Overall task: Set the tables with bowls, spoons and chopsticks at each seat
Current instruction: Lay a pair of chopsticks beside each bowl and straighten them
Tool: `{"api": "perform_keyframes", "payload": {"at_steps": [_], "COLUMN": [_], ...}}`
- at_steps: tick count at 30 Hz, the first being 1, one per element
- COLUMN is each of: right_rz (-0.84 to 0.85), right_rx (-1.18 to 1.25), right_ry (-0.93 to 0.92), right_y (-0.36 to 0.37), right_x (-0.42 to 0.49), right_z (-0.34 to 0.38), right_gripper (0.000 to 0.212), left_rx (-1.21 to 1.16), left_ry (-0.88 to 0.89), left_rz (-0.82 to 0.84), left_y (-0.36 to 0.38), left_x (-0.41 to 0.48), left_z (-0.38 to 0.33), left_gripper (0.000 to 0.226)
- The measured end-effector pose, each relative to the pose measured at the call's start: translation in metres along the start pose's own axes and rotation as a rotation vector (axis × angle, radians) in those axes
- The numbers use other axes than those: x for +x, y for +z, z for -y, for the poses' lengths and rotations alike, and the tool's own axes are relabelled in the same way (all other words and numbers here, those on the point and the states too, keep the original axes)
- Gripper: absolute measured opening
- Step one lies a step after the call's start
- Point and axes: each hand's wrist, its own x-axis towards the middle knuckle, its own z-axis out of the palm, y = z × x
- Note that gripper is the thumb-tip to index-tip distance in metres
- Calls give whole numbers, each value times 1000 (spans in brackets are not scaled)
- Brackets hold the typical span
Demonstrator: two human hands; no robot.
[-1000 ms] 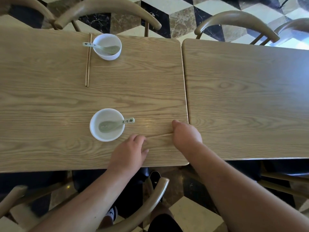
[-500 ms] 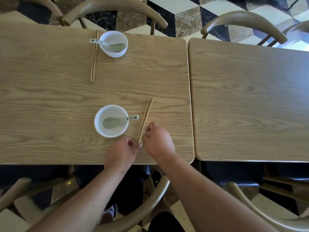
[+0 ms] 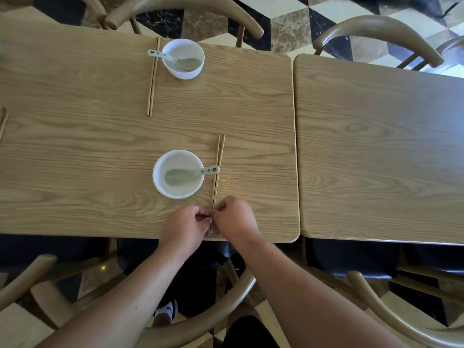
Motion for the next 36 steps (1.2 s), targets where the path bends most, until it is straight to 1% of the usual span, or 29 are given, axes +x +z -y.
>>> {"api": "perform_keyframes", "payload": {"at_steps": [4,8,13,21,25,30,36], "right_rz": [9,6,25,31,35,34,27], "right_rx": [63,99,121,125,132,135,109], "right_ry": [9,16,27,6,6,3,-18], "right_y": [1,3,4,3,3,4,3], "right_x": [5,7,9,8,7,6,5], "right_z": [1,-4,-5,-8,-7,-9,-9], "right_gripper": [6,6,6,6,6,8,8], "left_rx": [9,-60,-72,-117,-115,-121,-141], "left_ry": [12,8,15,1,3,-4,-15], "left_rz": [-56,-47,-78,-69,-73,-67,-77], "left_y": [1,3,5,4,5,4,7], "left_x": [4,5,2,2,2,2,2], "left_z": [-1,0,0,0,0,1,1], "left_gripper": [8,4,6,7,4,8,5]}}
